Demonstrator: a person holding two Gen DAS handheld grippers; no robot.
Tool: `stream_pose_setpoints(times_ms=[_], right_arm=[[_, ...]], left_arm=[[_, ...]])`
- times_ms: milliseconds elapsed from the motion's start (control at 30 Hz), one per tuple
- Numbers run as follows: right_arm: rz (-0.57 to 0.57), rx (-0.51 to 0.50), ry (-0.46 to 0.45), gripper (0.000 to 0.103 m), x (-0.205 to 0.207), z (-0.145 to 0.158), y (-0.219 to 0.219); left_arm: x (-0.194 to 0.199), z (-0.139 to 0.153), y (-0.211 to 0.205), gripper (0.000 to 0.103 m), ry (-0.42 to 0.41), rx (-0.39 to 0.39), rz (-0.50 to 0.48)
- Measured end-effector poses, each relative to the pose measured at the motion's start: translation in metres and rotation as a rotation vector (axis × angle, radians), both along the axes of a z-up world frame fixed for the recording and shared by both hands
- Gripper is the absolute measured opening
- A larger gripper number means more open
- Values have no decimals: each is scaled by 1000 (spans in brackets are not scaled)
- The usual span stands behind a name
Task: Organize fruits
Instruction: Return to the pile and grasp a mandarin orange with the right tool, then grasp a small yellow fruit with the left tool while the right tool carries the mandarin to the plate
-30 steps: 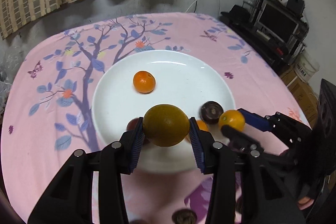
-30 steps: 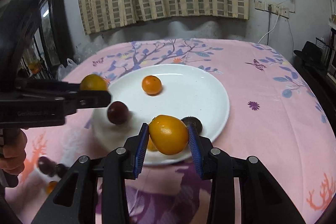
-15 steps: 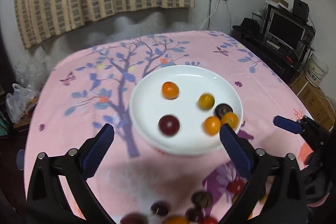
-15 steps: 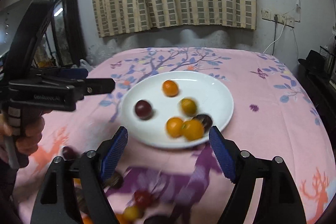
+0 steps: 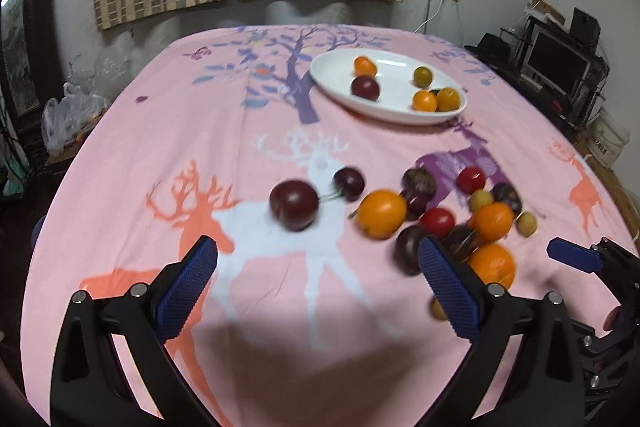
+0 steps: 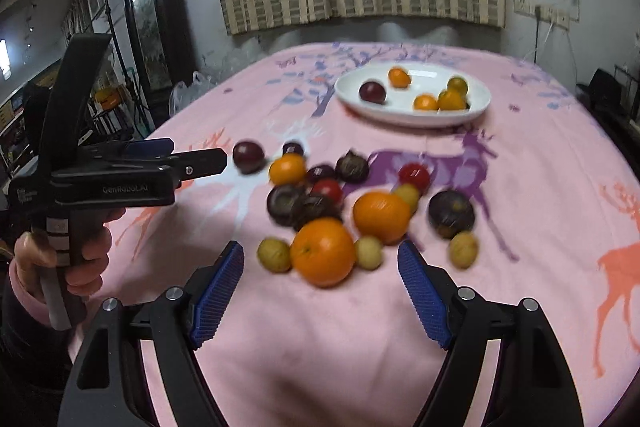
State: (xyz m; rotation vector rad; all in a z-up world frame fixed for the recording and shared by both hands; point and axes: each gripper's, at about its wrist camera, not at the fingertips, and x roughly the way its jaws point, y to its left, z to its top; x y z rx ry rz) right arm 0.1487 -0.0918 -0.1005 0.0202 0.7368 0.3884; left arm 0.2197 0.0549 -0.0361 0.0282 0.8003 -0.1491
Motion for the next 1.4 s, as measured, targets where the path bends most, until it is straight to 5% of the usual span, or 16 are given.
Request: stream_pose_setpoints(times_ms=[367, 1000, 1233, 1400], right_arm=[[-84, 26, 117, 53, 16, -19, 8], [-142, 126, 166, 43, 27, -25, -8], [-194, 167, 98, 43, 8, -9, -44], [-187, 200, 85, 43, 4, -9, -57]], left_arm=[[-14, -5, 16, 99, -24, -51, 3], [-11, -14, 14, 99, 4, -33, 8], [-25, -14, -21, 98, 36, -89, -183], [-25, -27, -60, 67, 100, -55, -274]])
